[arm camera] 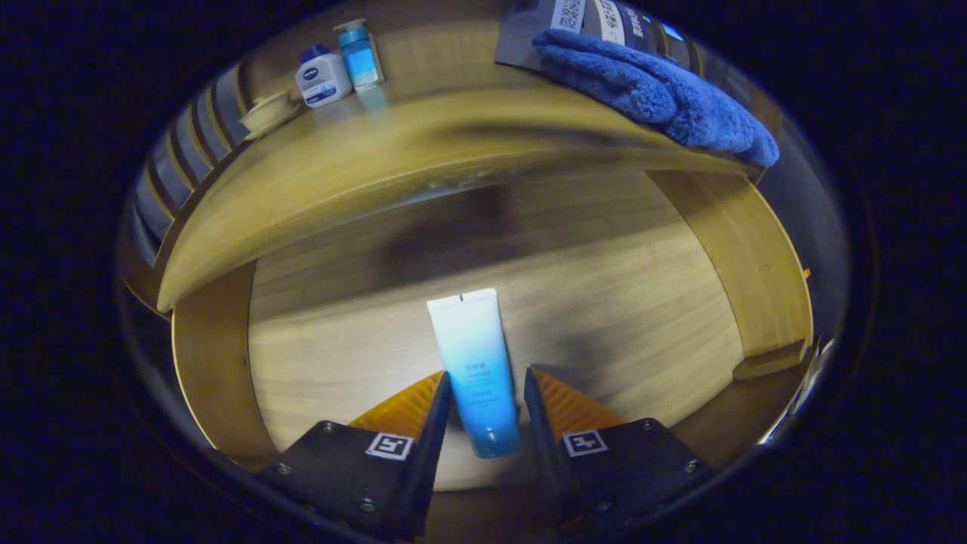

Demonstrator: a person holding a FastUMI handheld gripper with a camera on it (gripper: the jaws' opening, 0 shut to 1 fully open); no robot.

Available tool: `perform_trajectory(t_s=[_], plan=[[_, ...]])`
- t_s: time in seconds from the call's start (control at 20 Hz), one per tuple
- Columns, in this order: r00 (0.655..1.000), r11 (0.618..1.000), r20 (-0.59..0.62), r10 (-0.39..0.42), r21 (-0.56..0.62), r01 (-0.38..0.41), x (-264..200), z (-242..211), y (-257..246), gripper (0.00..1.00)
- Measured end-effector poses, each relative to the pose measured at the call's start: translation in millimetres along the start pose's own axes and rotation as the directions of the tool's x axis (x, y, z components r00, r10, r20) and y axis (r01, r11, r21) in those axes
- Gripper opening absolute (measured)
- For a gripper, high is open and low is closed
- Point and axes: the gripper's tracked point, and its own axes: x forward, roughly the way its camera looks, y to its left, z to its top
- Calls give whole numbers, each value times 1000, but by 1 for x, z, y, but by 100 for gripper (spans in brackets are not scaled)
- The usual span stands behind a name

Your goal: Pull open the drawer, take out the items inside it, and place them on the countertop above the cabinet.

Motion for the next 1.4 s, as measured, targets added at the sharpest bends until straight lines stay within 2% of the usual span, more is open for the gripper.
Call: perform_trajectory(t_s=[0.1,0.25,0.3,0.4,0.45,0.6,0.75,1.0,1.2,1.4], plan=[[1000,1000,-13,-11,14,12,2,3,-3,61],[999,999,-13,-42,12,42,2,3,-6,59],[999,999,-10,-43,11,43,-3,3,-6,42],[999,999,9,-49,3,49,0,4,-7,42],[999,999,17,-47,-7,48,0,3,-8,36],[995,1000,97,-25,-6,26,-10,14,-4,36],[981,998,186,-46,-20,51,-36,21,-5,36],[941,996,332,-61,-33,77,-87,47,-1,36],[933,987,346,-100,-83,136,-103,60,0,36],[926,983,355,-132,-71,167,-116,58,-1,36]])
